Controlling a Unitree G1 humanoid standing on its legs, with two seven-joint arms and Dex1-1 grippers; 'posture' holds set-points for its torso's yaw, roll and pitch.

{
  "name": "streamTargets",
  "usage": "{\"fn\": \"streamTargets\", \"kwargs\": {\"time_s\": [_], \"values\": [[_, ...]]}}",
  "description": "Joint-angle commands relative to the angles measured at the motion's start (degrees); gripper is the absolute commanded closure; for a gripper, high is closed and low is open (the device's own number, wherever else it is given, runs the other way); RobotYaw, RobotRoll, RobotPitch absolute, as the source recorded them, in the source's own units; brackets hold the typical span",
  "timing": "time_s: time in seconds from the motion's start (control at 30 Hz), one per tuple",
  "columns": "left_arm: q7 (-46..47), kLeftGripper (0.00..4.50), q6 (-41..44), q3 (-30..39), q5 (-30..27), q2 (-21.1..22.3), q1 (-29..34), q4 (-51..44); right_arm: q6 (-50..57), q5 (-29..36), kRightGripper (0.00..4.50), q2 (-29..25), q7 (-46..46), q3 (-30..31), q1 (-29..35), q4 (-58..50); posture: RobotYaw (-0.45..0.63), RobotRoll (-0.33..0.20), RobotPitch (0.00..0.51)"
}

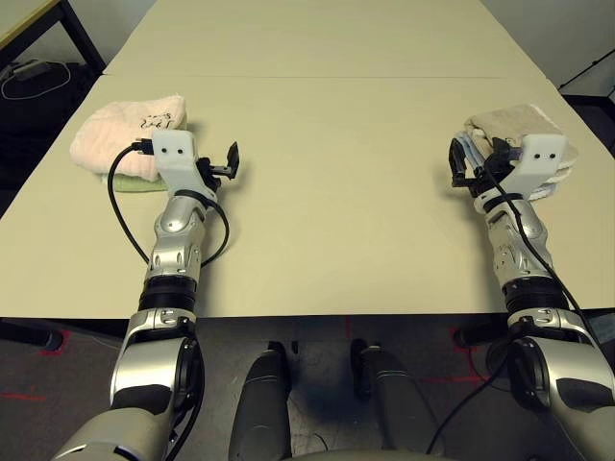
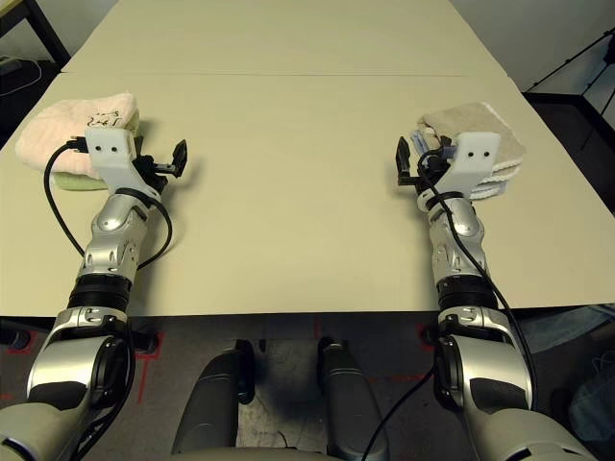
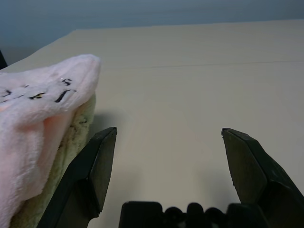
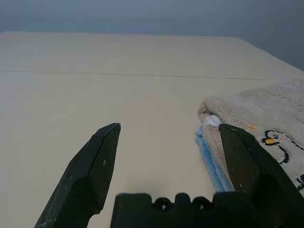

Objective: Fold the towel and set it aside.

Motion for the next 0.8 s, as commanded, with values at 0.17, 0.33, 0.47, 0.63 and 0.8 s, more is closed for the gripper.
{"fn": "streamTargets", "kwargs": {"time_s": [0.17,0.33,0.47,0.63,0.8], "values": [[1.03,0.04,-0.88,0.32,0.7,0.89,0.48,1.15,-0.62,-0.35,0.0,-0.75,0.23,0.16,-0.29,1.4,-0.02,0.0,0.165],[0.9,0.04,-0.75,0.12,0.88,0.88,0.76,0.86,-0.58,-0.48,0.0,-0.78,0.32,0.27,-0.61,1.43,-0.02,0.0,0.166],[1.56,0.04,-0.45,0.33,1.01,0.77,0.75,1.03,-0.51,-0.61,0.0,-0.73,0.4,0.41,-0.78,1.45,-0.02,0.0,0.163],[2.07,0.04,-0.69,0.26,1.31,1.04,0.4,1.71,-0.5,-0.67,0.0,-0.65,0.35,0.55,-1.02,1.62,-0.02,0.0,0.161],[1.8,0.04,-0.97,0.28,1.06,0.99,0.29,1.91,-0.47,-0.8,0.0,-0.61,0.34,0.59,-1.03,1.51,-0.02,0.0,0.156]]}}
